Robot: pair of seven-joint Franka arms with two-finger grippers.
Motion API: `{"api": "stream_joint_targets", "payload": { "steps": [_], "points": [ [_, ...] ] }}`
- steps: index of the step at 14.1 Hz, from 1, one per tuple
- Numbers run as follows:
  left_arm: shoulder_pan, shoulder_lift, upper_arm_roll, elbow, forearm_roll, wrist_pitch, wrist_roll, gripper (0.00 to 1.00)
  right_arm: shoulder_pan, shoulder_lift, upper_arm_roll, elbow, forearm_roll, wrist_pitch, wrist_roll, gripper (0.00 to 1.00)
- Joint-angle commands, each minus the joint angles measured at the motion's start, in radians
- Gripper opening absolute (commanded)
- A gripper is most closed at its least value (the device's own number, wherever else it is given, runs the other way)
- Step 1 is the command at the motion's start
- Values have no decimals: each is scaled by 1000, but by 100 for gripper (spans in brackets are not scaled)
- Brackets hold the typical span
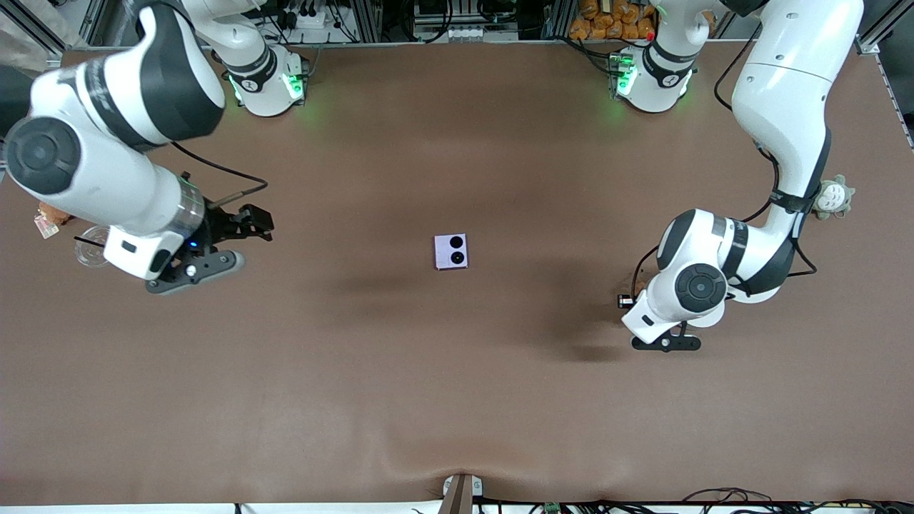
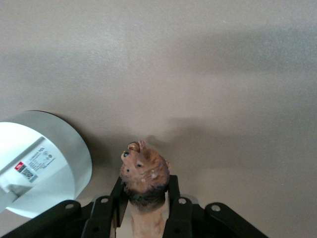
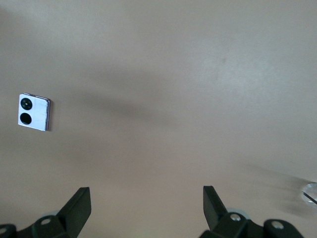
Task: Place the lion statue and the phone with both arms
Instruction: 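Lower the lion beside the cylinder while the right gripper reaches the phone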
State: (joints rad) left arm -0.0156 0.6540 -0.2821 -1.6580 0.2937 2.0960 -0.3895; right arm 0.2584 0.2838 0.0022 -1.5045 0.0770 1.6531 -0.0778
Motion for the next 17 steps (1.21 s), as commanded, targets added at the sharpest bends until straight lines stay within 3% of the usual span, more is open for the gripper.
{"api": "stream_joint_targets", "payload": {
  "steps": [1,6,11,12,14,17],
  "points": [
    [11,-25,-8,-51,18,50,7,0,15,110,-5,29,15,34,0,100],
    [11,-16,-8,-86,76,122,8,0,125,178,-7,29,12,183,27,100],
    [19,-19,-9,-89,104,122,31,1,260,280,-7,21,61,347,274,100],
    [20,-25,-11,-89,102,122,31,24,290,306,-7,21,84,393,343,100],
    [31,-28,-11,-88,101,118,26,100,343,362,-7,24,95,467,475,100],
    [33,-85,-12,-82,91,87,17,100,405,409,-8,21,89,493,558,100]
  ]
}}
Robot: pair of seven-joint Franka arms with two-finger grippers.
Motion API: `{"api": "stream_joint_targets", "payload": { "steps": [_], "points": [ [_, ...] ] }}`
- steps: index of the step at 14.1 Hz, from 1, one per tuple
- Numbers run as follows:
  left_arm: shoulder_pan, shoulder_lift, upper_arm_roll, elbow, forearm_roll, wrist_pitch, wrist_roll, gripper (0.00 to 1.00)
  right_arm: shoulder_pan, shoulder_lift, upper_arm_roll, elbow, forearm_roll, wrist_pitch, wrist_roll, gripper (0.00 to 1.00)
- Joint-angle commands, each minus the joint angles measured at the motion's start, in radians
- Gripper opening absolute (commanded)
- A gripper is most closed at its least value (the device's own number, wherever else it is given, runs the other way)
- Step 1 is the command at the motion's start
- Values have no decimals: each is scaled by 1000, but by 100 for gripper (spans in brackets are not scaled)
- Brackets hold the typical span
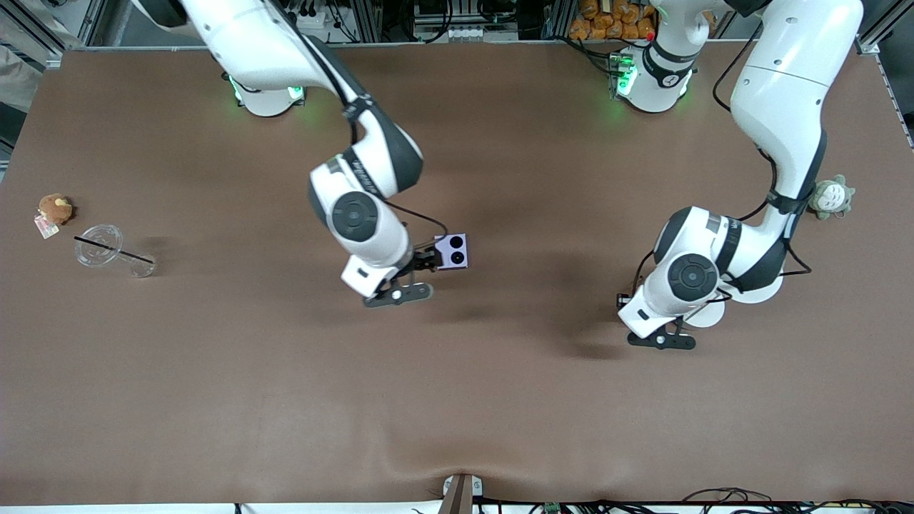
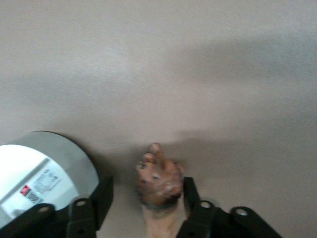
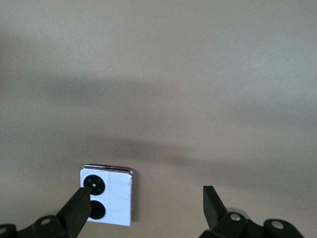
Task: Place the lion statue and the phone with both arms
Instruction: 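Grasp the white phone with the right gripper while the left gripper withdraws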
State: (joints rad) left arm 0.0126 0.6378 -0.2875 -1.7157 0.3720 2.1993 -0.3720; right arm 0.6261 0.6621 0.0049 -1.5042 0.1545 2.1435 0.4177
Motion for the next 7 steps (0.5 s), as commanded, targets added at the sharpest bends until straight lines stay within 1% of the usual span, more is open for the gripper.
{"api": "stream_joint_targets", "payload": {
  "steps": [1,3,5,7],
  "points": [
    [1,-88,-9,-16,10,-51,-1,100,67,48,-13,21,7,24,100,100],
    [4,-105,-48,36,5,-145,-2,100,84,79,-13,19,5,85,139,100],
    [0,-106,-62,106,7,-271,-1,100,113,97,-13,18,-1,91,136,100],
    [3,-107,-93,207,7,-401,5,100,123,106,-13,16,-3,91,135,100]
  ]
}}
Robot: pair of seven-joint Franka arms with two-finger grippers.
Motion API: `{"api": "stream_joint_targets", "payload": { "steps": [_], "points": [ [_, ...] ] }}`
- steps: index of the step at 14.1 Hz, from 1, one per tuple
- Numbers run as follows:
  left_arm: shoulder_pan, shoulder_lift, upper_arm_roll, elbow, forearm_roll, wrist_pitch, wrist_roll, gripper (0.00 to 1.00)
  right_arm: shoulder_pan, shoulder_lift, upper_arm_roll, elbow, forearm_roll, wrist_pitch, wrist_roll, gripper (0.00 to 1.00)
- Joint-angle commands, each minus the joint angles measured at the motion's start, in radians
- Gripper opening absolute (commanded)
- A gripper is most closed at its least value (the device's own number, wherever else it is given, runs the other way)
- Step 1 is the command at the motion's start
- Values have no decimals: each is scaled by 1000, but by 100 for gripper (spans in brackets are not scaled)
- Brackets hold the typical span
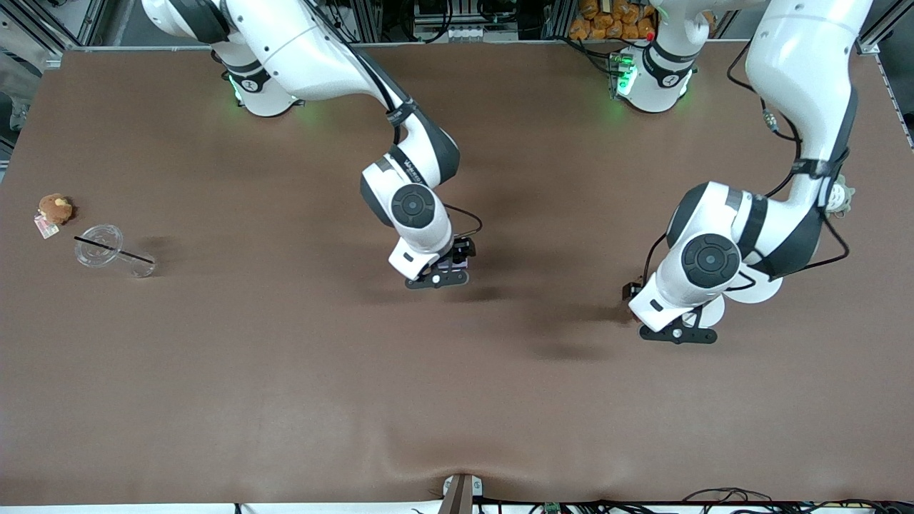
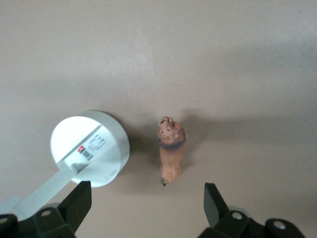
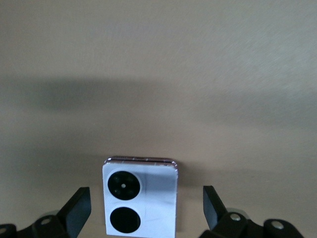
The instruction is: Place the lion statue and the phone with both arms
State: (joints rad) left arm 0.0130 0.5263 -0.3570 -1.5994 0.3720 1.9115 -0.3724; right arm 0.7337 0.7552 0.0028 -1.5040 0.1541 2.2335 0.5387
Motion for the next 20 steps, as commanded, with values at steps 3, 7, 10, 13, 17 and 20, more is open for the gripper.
{"api": "stream_joint_targets", "payload": {
  "steps": [3,7,10,13,17,20],
  "points": [
    [4,-26,-45,176,5,-242,7,100,18,16,-9,11,1,0,20,100],
    [12,-121,-42,176,-19,-246,7,100,35,41,-10,13,1,5,23,100],
    [64,-199,-39,176,-125,-250,9,100,35,50,-9,13,4,14,23,100],
    [125,-296,-42,174,-188,-290,12,100,47,64,-9,13,7,28,23,100],
    [182,-451,2,156,-304,-359,79,100,52,79,-10,13,8,52,27,100],
    [17,-578,253,47,-361,-374,147,100,52,82,-10,13,5,52,26,100]
  ]
}}
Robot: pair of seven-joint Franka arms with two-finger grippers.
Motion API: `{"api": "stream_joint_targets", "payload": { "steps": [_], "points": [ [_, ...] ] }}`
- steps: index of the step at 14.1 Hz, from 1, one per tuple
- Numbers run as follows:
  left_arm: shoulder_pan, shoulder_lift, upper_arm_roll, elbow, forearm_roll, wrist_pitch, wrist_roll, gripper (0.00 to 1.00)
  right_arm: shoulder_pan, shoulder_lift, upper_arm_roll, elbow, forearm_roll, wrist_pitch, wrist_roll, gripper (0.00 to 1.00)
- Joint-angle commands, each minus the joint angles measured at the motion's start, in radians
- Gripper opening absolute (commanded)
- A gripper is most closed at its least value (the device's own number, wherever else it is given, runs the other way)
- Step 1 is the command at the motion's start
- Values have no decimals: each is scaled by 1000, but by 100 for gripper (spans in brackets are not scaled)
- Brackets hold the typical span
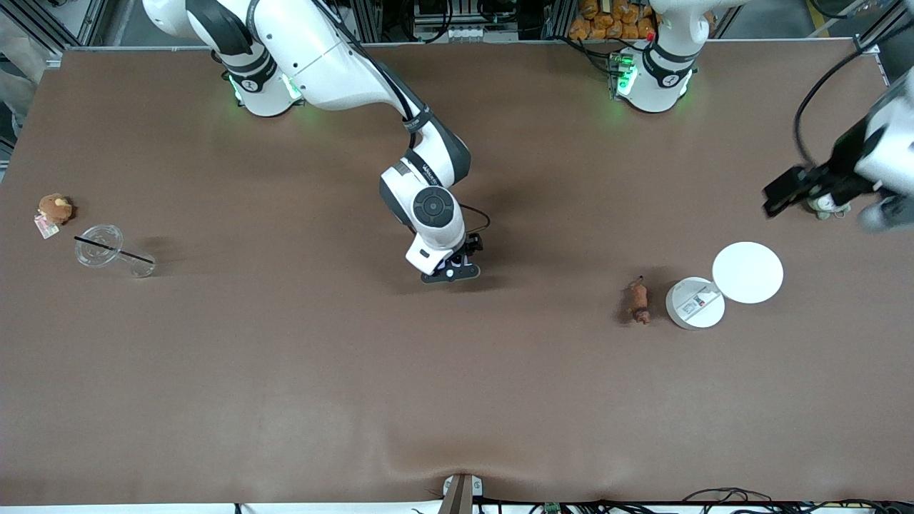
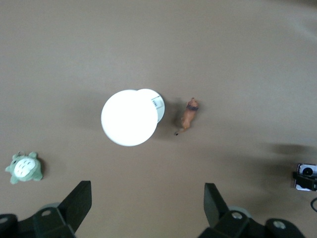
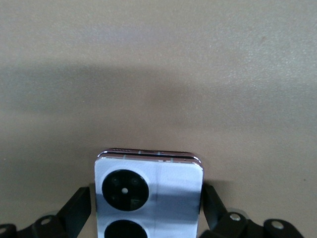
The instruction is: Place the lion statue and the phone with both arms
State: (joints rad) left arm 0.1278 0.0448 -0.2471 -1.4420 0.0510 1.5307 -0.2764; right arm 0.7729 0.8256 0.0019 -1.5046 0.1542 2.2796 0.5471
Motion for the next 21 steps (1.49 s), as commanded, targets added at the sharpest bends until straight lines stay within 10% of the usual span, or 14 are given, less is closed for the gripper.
{"api": "stream_joint_targets", "payload": {
  "steps": [1,6,8,11,21],
  "points": [
    [-155,-117,222,-135,-54,5,77,100,13,13,-10,14,5,6,17,100],
    [-171,-128,255,-143,-60,-17,94,100,14,18,-11,12,-1,6,17,100],
    [-174,-128,253,-146,-60,-17,94,100,14,18,-10,14,-2,8,16,50],
    [-174,-126,252,-133,-60,-23,94,100,11,4,-11,26,-1,5,14,17],
    [-172,-118,250,-120,-62,-23,95,100,-389,-203,-80,18,2,-201,-362,21]
  ]
}}
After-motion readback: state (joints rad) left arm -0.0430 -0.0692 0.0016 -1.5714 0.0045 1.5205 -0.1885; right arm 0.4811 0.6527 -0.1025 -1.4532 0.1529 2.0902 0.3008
